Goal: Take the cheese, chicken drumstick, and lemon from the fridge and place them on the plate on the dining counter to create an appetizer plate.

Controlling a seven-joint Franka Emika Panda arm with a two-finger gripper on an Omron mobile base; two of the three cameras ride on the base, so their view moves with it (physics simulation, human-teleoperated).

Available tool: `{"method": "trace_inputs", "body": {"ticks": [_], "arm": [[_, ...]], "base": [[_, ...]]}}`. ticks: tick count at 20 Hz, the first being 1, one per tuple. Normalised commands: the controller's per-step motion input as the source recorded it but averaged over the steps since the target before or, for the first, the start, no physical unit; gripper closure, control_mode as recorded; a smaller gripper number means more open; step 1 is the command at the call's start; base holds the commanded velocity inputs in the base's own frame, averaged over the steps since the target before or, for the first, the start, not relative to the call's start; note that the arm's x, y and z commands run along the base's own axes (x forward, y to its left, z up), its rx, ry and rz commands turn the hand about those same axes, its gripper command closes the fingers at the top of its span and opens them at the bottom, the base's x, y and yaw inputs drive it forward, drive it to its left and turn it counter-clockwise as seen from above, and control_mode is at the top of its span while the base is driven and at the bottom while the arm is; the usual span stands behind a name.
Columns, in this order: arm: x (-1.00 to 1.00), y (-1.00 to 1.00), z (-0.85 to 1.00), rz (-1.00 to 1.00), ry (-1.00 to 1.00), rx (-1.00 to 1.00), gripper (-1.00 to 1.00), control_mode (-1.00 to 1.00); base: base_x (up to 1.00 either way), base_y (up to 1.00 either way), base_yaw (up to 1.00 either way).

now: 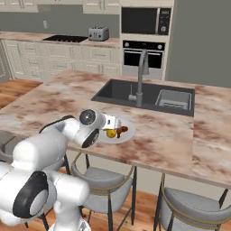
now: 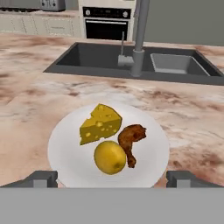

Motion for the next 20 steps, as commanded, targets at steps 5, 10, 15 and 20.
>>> {"method": "trace_inputs", "body": {"ticks": [5,10,15,20], "arm": [[-0.59,0.0,1.0,0.0,0.12,-0.01,-1.0,-1.0],[-0.73,0.0,1.0,0.0,0.23,-0.01,-1.0,-1.0],[-0.94,0.0,0.28,0.09,0.05,0.0,-1.0,-1.0],[-1.0,0.0,-0.03,0.11,-0.01,0.0,-1.0,-1.0]], "base": [[0.0,0.0,0.0],[0.0,0.0,0.0],[0.0,0.0,0.0],[0.0,0.0,0.0]]}}
